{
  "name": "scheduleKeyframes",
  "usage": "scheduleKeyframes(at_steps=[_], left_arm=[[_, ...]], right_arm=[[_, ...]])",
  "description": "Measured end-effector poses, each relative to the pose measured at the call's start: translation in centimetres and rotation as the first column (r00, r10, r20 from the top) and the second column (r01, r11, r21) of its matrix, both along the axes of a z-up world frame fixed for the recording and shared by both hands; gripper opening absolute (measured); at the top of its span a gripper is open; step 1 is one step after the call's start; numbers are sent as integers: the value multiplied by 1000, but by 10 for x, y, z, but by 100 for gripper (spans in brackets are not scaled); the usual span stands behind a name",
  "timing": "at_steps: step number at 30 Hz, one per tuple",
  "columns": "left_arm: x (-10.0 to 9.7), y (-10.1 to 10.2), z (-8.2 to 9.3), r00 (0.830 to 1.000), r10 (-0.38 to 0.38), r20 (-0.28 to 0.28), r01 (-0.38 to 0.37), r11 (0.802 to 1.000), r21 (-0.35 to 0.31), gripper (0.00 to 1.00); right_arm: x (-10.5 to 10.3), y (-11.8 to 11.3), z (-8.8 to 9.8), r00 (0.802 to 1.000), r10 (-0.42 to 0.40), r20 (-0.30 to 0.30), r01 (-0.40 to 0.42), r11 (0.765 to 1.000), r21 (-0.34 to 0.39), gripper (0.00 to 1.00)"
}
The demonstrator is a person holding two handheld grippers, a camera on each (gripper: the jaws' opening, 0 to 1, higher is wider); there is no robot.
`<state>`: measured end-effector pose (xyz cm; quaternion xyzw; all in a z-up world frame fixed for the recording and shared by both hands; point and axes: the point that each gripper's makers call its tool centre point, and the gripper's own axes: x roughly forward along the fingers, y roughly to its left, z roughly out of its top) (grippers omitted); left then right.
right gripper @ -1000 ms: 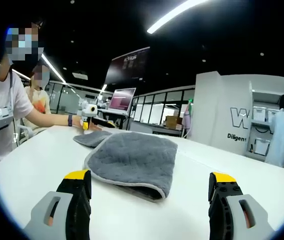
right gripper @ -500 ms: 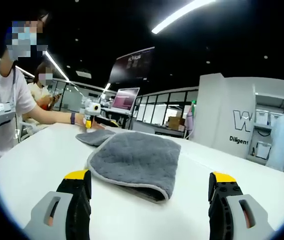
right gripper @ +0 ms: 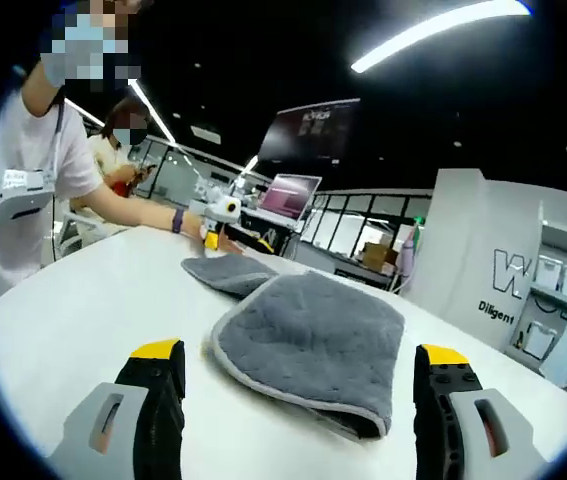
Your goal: Fold the towel on the table until its edges align and the towel forms a compact rectangular stack.
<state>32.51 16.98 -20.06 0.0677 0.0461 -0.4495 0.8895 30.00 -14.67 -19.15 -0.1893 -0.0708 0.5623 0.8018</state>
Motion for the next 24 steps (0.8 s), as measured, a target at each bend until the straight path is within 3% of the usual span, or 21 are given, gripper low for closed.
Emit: scheduleKeyframes(at_steps=[9, 13, 24], left_arm=[[0, 1, 0, 1000, 0, 0, 0, 1000, 3, 99], [0, 1, -1, 1000, -2, -3, 2, 1000, 7, 99], [0, 1, -1, 1000, -1, -2, 1, 1000, 9, 99]], right_arm=[[-10, 20, 1, 999, 24, 47, -23, 999, -27, 82], [-14, 29, -9, 996, 33, 88, -25, 995, -94, 75], [-15, 32, -12, 998, 27, 62, -21, 994, -104, 51]])
